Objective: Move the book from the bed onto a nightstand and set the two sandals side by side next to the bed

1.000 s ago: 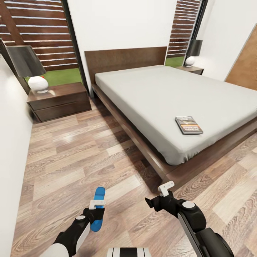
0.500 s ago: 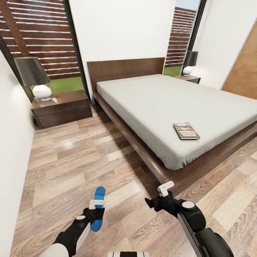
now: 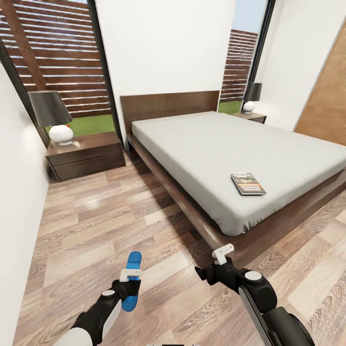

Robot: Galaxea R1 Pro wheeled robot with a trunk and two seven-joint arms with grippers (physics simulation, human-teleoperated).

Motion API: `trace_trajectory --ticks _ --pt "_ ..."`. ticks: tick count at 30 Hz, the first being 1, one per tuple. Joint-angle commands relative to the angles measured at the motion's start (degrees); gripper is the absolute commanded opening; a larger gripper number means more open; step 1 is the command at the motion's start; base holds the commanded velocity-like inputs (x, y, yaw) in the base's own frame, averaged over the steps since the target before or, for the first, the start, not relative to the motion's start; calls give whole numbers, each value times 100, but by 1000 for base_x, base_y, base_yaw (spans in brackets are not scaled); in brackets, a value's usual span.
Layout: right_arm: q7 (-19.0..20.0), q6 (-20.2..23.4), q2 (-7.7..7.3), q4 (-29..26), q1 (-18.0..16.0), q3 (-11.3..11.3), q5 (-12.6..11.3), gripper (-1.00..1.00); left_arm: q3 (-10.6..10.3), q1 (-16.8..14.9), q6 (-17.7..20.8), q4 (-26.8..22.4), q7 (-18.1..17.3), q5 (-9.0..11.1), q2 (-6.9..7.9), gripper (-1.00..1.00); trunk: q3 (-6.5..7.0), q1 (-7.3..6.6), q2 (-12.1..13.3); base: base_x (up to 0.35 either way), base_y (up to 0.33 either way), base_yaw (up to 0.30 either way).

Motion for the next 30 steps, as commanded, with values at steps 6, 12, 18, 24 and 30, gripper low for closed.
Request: trace_trajectory --ticks 6,12,18,24,30 --pt "9 26 -3 -1 -4 4 11 100 -5 1 28 -3 -6 -12 2 -100 129 -16 6 0 0 0" --pt "3 26 -2 13 -4 -4 15 100 -5 1 26 12 -5 -16 3 -100 262 -32 14 0 0 0" --pt "-20 26 4 26 -4 -3 9 100 -12 4 28 14 -6 -16 9 -100 395 -47 23 0 0 0" --pt "-54 23 -3 262 2 -21 2 100 -13 8 33 14 -6 -12 13 -100 527 -63 31 0 0 0" --pt "-89 -919 -41 1798 11 -261 -10 100 9 16 12 15 -11 21 25 -100 660 -78 39 0 0 0"
